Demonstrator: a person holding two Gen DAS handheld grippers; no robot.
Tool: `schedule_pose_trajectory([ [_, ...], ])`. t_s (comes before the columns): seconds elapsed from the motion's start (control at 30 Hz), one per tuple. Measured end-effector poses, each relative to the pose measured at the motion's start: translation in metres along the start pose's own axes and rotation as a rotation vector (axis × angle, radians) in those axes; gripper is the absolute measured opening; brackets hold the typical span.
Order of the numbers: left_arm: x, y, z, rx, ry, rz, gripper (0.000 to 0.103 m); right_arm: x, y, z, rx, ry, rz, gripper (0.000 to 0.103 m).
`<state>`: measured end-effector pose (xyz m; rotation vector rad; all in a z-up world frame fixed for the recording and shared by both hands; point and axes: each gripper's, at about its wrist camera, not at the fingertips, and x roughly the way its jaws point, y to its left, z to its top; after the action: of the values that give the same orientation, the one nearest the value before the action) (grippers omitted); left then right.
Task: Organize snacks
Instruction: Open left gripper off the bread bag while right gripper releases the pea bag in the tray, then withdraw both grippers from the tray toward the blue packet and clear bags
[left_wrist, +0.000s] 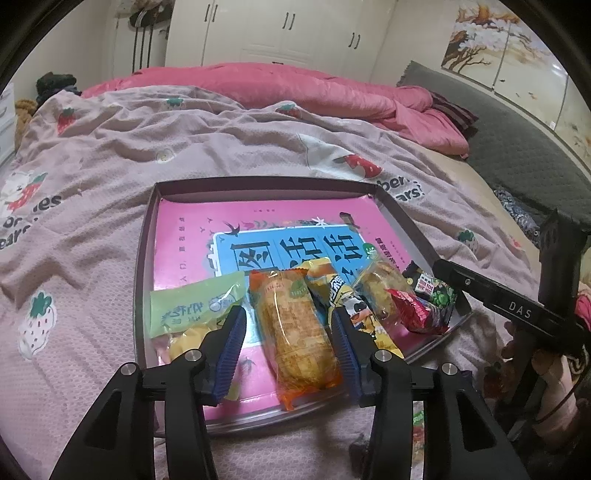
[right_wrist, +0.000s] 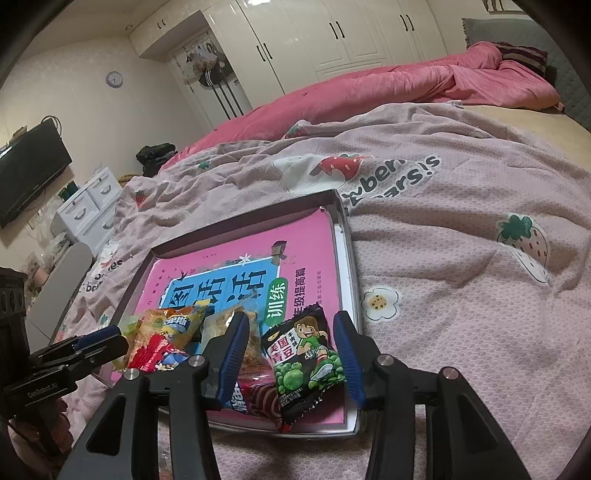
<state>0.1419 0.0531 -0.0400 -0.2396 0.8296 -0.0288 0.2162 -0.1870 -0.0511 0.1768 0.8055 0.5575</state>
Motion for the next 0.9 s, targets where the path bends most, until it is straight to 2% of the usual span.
schedule_pose_trajectory([
  [0.6, -0.010, 0.000, 0.002, -0.006, -0.009, -0.007, 0.053, 0.007, 0.006, -0.009, 0.004, 0.060, 0.047, 0.051],
  [0.7, -0.014, -0.001, 0.003, -0.008, -0.013, -0.009, 0.057, 0.006, 0.008, -0.010, -0.001, 0.061, 0.052, 0.051],
  [0.9, -0.019, -0.001, 0.004, -0.013, -0.024, -0.010, 0.059, -0.001, 0.012, -0.008, -0.018, 0.041, 0.063, 0.051],
])
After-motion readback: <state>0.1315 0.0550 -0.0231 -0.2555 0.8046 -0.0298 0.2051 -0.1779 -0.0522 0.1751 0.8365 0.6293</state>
